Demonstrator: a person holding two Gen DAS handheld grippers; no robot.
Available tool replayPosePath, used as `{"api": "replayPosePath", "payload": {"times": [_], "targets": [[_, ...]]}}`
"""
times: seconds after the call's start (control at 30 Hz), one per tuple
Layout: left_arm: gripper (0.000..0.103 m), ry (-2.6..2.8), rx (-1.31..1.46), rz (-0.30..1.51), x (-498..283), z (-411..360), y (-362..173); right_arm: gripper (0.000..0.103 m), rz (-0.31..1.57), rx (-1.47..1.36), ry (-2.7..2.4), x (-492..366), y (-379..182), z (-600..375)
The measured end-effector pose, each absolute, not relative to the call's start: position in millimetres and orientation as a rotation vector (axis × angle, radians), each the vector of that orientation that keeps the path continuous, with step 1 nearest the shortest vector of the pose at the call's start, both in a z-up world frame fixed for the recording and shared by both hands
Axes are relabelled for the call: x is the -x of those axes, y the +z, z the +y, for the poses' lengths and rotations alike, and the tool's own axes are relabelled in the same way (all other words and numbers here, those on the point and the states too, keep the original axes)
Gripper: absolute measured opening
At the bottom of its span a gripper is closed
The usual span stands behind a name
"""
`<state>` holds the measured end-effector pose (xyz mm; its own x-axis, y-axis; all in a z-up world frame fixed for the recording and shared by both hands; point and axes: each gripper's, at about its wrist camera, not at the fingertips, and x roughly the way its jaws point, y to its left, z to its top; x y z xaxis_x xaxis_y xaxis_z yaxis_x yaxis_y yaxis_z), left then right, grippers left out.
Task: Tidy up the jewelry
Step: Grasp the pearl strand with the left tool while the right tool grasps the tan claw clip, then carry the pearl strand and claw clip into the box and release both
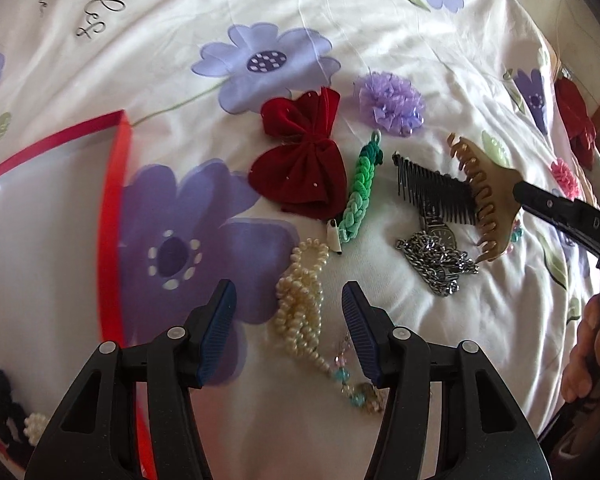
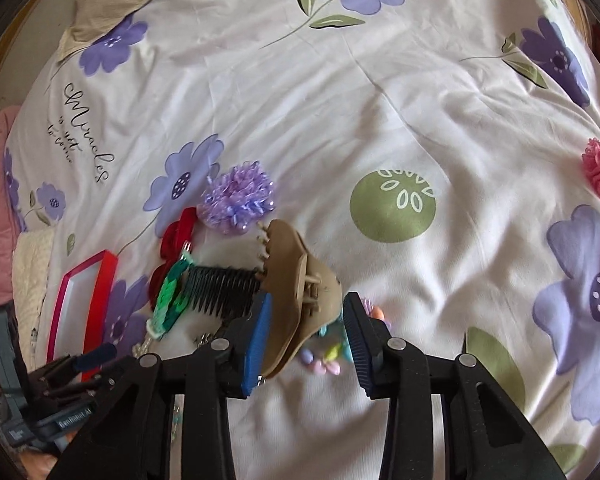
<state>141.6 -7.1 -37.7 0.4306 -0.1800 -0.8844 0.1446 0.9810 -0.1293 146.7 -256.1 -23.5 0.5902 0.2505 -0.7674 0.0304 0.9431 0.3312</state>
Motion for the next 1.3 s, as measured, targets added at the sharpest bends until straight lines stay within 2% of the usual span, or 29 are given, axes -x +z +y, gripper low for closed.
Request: {"api": "replayPosePath", "payload": {"times": [0.1, 0.17, 0.2, 0.3, 0.37, 0.87, 1.3], "targets": [[0.038, -0.216, 0.018, 1.122, -144, -13, -46, 0.025, 0.948, -0.320, 0.131, -153, -29, -252], [0.021, -0.224, 0.001, 1.128, -143, -16, -50, 0.018, 0.951, -0.313, 0.133, -155, -32, -249], [0.021, -0.230, 0.001, 1.131, -143, -16, -51, 0.018, 0.945, -0.310, 0.134, -154, -32, -248], [0.019, -0.237, 0.007, 1.119, -140, -15, -49, 0.004, 0.926, -0.275, 0.113, -152, -27, -245], [0.016, -0.240, 0.007, 1.104, -136, -13, -43, 0.005, 0.918, -0.280, 0.119, -148, -22, -246], [0.016, -0.244, 0.098, 1.017, -97, 22, -4, 0.005, 0.884, -0.328, 0.246, -107, 8, -220], [0.016, -0.141, 0.179, 0.947, -68, 94, 19, 0.005, 0.912, -0.276, 0.420, -100, 16, -136]]}}
